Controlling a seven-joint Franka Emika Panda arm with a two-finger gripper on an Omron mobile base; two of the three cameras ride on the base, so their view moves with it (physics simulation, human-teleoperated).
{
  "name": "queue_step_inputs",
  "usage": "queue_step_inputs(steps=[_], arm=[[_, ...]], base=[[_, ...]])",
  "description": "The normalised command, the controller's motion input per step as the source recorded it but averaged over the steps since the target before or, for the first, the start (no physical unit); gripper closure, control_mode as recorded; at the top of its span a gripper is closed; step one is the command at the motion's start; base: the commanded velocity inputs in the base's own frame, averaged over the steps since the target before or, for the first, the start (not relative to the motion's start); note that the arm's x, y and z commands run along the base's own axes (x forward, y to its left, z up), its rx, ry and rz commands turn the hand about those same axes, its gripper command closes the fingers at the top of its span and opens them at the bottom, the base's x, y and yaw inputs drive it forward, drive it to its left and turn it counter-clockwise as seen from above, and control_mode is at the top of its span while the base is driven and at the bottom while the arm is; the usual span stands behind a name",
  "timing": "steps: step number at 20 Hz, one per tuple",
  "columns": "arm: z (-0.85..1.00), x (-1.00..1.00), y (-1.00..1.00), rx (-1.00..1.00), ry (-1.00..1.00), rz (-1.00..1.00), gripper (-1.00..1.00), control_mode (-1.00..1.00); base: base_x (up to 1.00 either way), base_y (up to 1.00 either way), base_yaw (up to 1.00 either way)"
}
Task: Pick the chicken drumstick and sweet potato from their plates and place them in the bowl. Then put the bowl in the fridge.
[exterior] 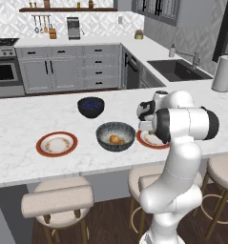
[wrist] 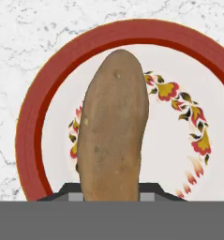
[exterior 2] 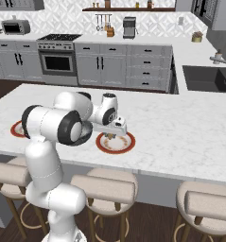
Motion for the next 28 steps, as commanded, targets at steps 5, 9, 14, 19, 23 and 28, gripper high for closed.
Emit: queue_step_inputs(steps=[5,9,14,19,23,28], arm=[[0.83,-0.31,0.73,-0.03,-0.01,0.0,1.0,-1.0],[0.48,-0.04,0.96,-0.03,0.0,0.0,1.0,-1.0],[0.05,0.08,0.85,0.0,0.0,0.0,1.0,-1.0],[-0.17,0.17,0.69,0.0,0.03,0.0,1.0,-1.0],[-0.46,0.19,0.26,0.0,0.03,0.0,1.0,-1.0],[-0.49,0.0,0.01,0.01,0.02,0.0,1.0,-1.0]], base=[[0.0,0.0,0.0],[0.0,0.0,0.0],[0.0,0.0,0.0],[0.0,0.0,0.0],[0.0,0.0,0.0],[0.0,0.0,0.0]])
